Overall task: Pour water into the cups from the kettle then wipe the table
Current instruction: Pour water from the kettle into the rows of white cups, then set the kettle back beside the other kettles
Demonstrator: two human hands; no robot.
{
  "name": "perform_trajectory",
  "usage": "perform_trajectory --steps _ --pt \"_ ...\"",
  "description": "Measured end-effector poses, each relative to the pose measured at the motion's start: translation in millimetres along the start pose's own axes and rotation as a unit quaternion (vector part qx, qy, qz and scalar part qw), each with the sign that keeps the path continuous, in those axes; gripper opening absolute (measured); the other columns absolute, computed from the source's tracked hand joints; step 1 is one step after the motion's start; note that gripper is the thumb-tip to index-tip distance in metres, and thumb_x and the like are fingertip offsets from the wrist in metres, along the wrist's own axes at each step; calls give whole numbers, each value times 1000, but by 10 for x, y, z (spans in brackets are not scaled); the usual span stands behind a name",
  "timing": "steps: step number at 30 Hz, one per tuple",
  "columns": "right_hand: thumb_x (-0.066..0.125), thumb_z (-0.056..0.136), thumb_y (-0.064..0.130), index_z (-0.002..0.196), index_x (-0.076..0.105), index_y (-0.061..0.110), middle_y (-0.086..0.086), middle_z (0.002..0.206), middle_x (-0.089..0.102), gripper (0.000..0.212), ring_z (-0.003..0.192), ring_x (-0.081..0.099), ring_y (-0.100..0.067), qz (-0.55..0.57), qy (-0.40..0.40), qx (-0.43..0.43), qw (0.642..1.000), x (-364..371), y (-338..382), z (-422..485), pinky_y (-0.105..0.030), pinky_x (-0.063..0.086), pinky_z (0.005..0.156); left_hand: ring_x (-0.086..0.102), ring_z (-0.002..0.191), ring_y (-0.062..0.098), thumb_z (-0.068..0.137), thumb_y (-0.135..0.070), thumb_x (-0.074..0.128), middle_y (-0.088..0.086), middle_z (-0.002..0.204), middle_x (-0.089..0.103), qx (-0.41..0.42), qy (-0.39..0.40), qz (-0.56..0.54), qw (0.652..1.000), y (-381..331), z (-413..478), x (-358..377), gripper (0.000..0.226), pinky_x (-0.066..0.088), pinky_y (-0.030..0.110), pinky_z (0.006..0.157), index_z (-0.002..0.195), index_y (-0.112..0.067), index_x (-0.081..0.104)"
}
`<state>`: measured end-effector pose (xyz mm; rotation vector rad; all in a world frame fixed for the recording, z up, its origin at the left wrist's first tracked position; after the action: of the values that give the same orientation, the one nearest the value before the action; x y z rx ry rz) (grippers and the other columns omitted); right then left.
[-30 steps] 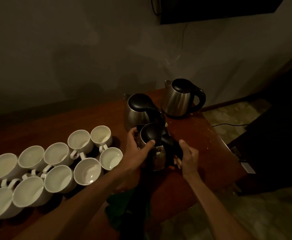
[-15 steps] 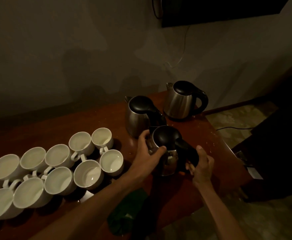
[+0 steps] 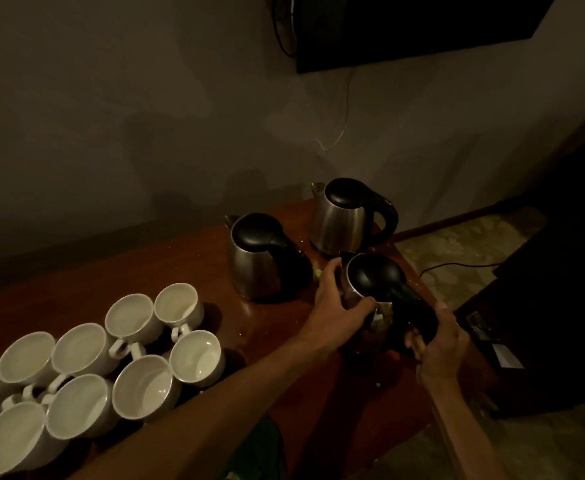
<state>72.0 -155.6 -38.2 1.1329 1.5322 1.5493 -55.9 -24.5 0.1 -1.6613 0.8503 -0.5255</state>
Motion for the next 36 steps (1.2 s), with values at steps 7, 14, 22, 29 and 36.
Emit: perform_trajectory --steps 7,14,22,29,36 --pt "71 59 78 116 48 -23 11 43 53 117 34 47 -6 19 -32 26 999 7 -109 306 -14 34 35 36 131 11 83 -37 70 -12 142 32 16 15 -13 1000 -4 397 82 84 38 32 103 145 -48 15" --pt "62 71 63 105 51 -26 10 42 53 96 34 46 -4 -22 -42 31 998 53 -194 540 -14 34 36 33 139 14 73 -48 69 -12 149 28 27 4 -6 1000 -1 554 128 94 36 40 112 150 -45 14" --pt "68 58 83 120 46 -23 14 49 60 125 40 55 2 -34 -24 56 998 101 -248 602 -14 40 38 26 146 18 71 -58 70 -14 157 20 20 7 5 1000 54 554 12 88 37 50 115 138 -64 13" --pt "49 88 59 83 59 -12 -3 46 51 72 38 46 -14 -75 33 31 996 115 -115 558 -23 42 43 26 138 8 98 -21 61 -9 158 21 11 19 21 1000 65 295 -206 72 35 33 108 152 -40 18" --pt "53 101 35 113 57 12 -1 108 60 26 95 59 -13 -194 -84 -37 977 222 122 325 -23 47 71 50 112 -17 100 -21 58 -18 135 46 24 -19 26 999 30 -130 -594 38 50 26 96 134 -35 50"
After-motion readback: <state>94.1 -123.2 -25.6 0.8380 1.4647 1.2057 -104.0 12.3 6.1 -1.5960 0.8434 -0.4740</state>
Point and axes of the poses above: each hand's wrist, its own z-axis towards the middle knuckle, its own x-axis out of the palm, y = z × x, the point moved 2 cm from there along z, towards the middle knuckle
